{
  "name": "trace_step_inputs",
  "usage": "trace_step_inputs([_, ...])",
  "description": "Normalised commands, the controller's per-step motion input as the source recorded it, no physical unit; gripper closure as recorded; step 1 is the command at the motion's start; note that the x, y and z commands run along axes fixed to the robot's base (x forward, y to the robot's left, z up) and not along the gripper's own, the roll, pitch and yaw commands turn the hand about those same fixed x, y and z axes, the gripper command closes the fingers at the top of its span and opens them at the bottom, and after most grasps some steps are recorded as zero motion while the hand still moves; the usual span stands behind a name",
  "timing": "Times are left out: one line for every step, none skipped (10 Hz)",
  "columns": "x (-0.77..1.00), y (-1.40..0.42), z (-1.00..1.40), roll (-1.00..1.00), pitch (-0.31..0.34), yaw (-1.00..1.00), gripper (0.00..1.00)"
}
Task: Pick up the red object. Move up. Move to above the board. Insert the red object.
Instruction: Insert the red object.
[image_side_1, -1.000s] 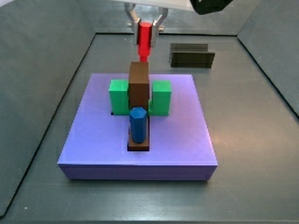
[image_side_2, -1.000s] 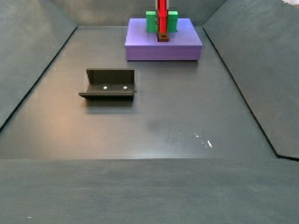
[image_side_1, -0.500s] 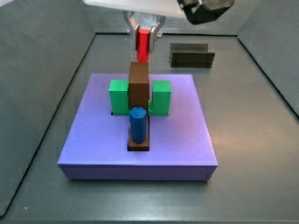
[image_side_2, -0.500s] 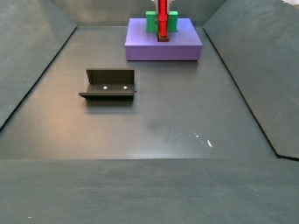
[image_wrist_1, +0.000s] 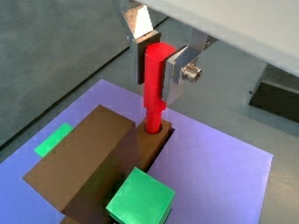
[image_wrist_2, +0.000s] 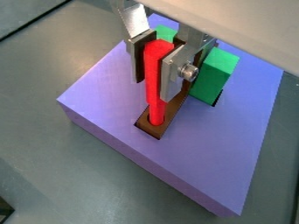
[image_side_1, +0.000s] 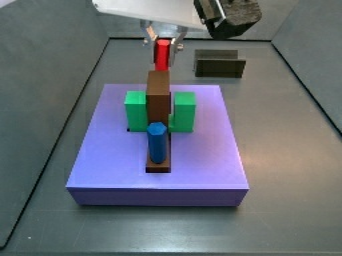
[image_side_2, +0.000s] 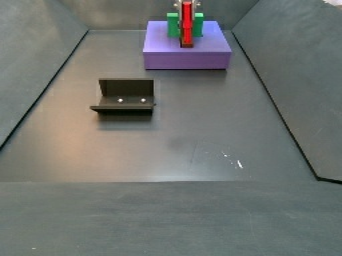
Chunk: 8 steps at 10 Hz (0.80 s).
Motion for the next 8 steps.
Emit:
trace_step_inputs([0.0, 0.01, -0.27, 0.0, -0.056, -0.05, 1.0])
trace_step_inputs([0.0, 0.0, -0.27, 0.0, -0.054, -0.06, 1.0])
trace_step_inputs([0.03, 0.0, -0.24, 0.0, -0.057, -0.07, 1.0])
trace_step_inputs([0.0, 0.0, -0.25, 0.0, -0.053, -0.07, 1.0])
trace_step_inputs([0.0, 0.0, -0.24, 0.0, -0.039, -0.07, 1.0])
trace_step_inputs([0.0, 0.0, -0.23, 0.01, -0.033, -0.07, 1.0])
trace_step_inputs([0.0, 0.0, -0.23, 0.0, -0.039, -0.08, 1.0])
trace_step_inputs([0.0, 0.0, -0.24, 0.0, -0.043, -0.08, 1.0])
